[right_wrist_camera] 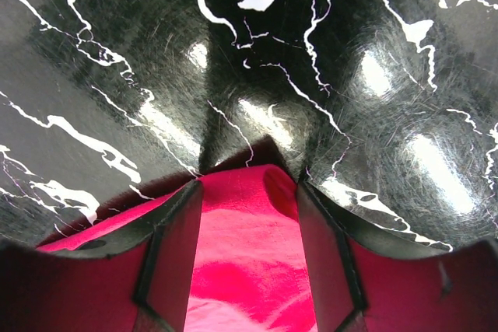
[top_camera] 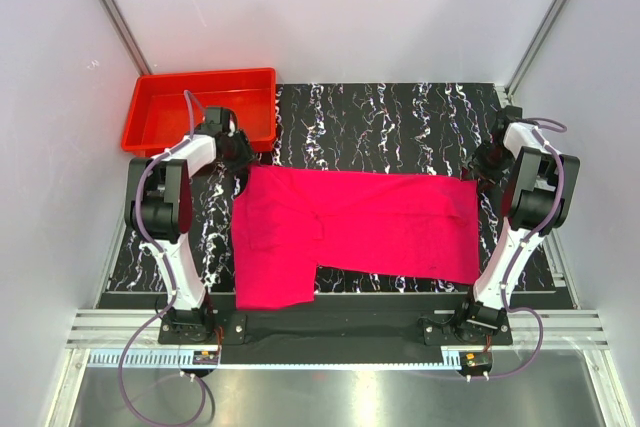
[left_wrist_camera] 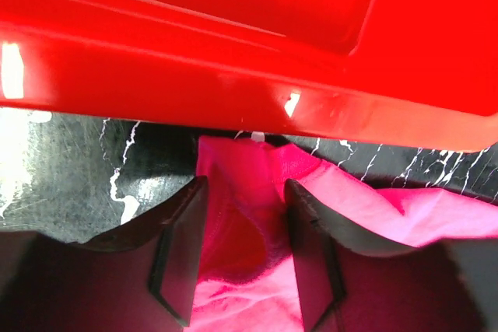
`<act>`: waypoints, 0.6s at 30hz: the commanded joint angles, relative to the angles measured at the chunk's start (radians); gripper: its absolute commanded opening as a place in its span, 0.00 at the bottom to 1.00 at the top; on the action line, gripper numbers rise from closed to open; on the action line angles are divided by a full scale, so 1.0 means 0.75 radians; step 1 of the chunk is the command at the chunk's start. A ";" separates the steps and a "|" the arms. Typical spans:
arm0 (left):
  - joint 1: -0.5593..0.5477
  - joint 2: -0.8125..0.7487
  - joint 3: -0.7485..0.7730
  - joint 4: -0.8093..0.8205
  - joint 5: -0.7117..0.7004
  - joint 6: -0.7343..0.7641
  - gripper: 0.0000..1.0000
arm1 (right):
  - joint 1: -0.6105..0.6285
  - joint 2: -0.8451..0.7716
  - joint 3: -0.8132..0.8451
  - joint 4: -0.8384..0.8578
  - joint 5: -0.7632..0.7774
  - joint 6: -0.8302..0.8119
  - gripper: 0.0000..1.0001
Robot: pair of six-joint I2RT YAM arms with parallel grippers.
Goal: Fold and stack the t-shirts
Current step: Fold the tshirt
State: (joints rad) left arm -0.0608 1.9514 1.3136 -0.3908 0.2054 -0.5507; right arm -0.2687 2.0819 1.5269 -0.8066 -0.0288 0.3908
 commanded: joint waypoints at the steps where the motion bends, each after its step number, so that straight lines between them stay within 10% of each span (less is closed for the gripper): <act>1: -0.005 -0.027 0.016 0.085 -0.018 0.002 0.44 | -0.004 -0.021 -0.011 0.006 -0.017 -0.020 0.60; 13: -0.003 -0.017 0.052 0.065 -0.090 0.002 0.27 | -0.004 -0.033 -0.011 0.008 0.010 -0.057 0.58; 18: 0.003 -0.049 0.059 0.038 -0.190 0.002 0.11 | -0.004 -0.017 0.016 0.034 0.032 -0.049 0.13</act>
State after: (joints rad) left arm -0.0624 1.9514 1.3159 -0.3733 0.1440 -0.5522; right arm -0.2684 2.0792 1.5246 -0.8051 -0.0353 0.3580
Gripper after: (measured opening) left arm 0.132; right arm 0.183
